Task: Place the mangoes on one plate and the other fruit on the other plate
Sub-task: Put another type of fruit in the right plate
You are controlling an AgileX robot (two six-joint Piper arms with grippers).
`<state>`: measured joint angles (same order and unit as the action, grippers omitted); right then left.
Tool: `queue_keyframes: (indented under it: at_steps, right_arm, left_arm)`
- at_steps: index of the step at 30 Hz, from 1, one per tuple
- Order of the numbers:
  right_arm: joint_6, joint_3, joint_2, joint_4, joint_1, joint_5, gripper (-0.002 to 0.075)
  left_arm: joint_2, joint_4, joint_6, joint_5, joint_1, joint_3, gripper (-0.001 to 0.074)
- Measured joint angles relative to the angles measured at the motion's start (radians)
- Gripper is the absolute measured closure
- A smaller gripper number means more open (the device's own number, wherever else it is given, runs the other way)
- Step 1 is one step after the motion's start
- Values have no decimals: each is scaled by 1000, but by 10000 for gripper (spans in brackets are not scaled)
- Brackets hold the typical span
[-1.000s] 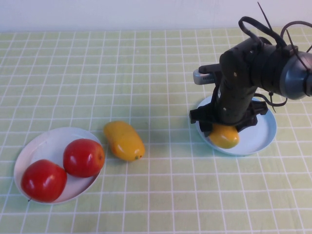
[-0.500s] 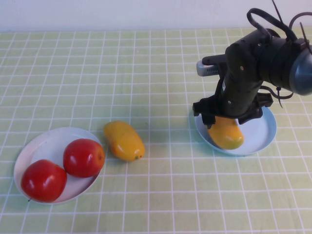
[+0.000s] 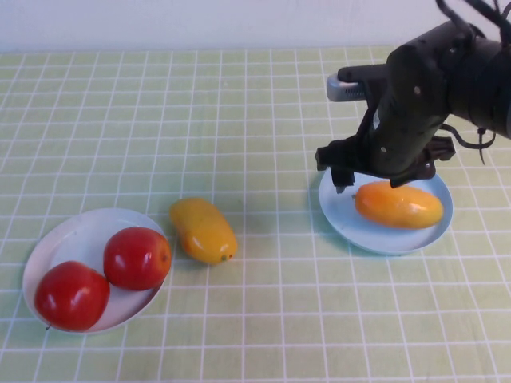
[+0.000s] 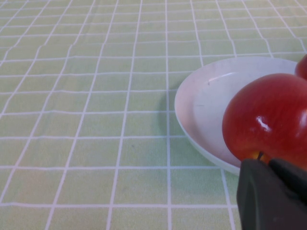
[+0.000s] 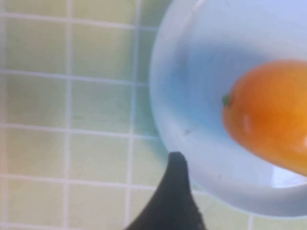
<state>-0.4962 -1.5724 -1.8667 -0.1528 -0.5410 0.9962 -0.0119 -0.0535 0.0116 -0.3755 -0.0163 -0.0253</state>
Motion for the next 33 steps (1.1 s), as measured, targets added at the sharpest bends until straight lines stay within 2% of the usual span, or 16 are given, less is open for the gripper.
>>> queue_keyframes:
  at_steps: [3, 6, 11, 15, 22, 28, 30, 33]
  right_arm:
    - [8, 0, 44, 30, -24, -6, 173]
    - [88, -16, 56, 58, -74, -17, 173]
    - [352, -55, 42, 111, -181, -99, 174]
    - [482, -109, -15, 175, -232, -140, 174]
    - [520, -241, -144, 225, -256, -203, 194]
    - [522, -251, -178, 270, -256, -207, 302]
    - [522, -261, -185, 275, -256, -174, 298]
    - [522, -290, -196, 275, -256, -107, 225]
  left_arm:
    - [0, 0, 0, 0, 0, 0, 735]
    - [0, 0, 0, 0, 0, 0, 735]
    - [0, 0, 0, 0, 0, 0, 735]
    - [0, 0, 0, 0, 0, 0, 735]
    - [0, 0, 0, 0, 0, 0, 735]
    - [0, 0, 0, 0, 0, 0, 735]
    - [0, 0, 0, 0, 0, 0, 735]
    - [0, 0, 0, 0, 0, 0, 735]
